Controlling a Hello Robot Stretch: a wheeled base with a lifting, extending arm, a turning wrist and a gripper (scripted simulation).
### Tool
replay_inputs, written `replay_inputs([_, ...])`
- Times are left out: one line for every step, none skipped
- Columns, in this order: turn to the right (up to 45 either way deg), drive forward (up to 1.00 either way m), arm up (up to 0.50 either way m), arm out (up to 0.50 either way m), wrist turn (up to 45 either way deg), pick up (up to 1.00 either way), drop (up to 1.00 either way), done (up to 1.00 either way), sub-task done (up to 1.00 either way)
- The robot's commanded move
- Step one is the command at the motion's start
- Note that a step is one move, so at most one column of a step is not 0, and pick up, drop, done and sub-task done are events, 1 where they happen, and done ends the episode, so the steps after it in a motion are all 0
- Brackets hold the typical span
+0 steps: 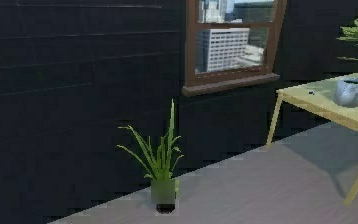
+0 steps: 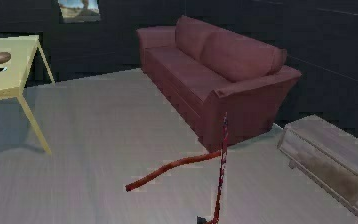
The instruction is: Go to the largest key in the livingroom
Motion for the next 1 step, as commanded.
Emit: replay_inputs([-3.0,0.00,0.00,0.00,0.0,0.00,0.00,0.00,0.00])
